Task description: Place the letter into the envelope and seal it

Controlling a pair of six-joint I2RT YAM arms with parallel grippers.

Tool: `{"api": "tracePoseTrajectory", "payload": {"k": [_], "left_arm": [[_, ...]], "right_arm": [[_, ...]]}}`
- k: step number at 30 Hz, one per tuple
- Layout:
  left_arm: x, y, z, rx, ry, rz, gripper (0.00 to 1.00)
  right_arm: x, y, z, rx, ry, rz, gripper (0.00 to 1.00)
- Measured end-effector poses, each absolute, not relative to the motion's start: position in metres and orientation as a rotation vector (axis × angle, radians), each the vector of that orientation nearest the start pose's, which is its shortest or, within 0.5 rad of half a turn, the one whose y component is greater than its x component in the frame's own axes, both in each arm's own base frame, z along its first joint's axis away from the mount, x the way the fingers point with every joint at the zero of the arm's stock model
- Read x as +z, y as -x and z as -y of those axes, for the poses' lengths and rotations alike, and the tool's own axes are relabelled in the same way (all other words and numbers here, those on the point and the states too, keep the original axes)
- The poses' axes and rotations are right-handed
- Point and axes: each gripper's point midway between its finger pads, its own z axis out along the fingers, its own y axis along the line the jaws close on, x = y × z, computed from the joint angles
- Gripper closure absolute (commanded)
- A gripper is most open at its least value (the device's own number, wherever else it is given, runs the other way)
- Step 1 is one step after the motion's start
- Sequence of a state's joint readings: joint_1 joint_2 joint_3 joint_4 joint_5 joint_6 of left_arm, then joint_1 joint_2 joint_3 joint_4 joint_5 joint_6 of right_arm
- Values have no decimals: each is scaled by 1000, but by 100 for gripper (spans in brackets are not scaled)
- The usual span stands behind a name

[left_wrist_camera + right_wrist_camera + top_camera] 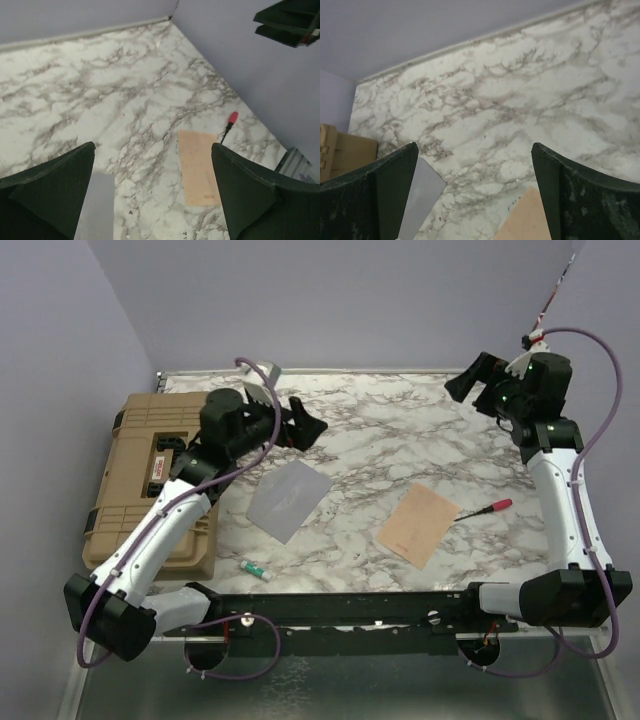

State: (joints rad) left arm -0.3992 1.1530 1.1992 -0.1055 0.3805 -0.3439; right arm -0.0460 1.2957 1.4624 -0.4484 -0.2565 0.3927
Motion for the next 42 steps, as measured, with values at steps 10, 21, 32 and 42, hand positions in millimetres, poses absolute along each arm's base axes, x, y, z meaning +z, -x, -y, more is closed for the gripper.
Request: {"api": "tracePoseTrajectory", "payload": {"k": [10, 21, 32, 42], "left_arm": [[230, -311, 196, -363, -19, -2171, 1], [167, -294, 111, 204, 185, -2312, 1], [159, -288, 65, 257, 331, -2332, 15], [158, -286, 33, 300, 429, -2322, 16]], "right_arm": [[239, -371, -44, 505, -428, -2196, 12], [179, -350, -41, 474, -626, -2376, 13], [125, -320, -38, 406, -752, -2541, 15], [84, -290, -39, 379, -822, -2660, 19]]}}
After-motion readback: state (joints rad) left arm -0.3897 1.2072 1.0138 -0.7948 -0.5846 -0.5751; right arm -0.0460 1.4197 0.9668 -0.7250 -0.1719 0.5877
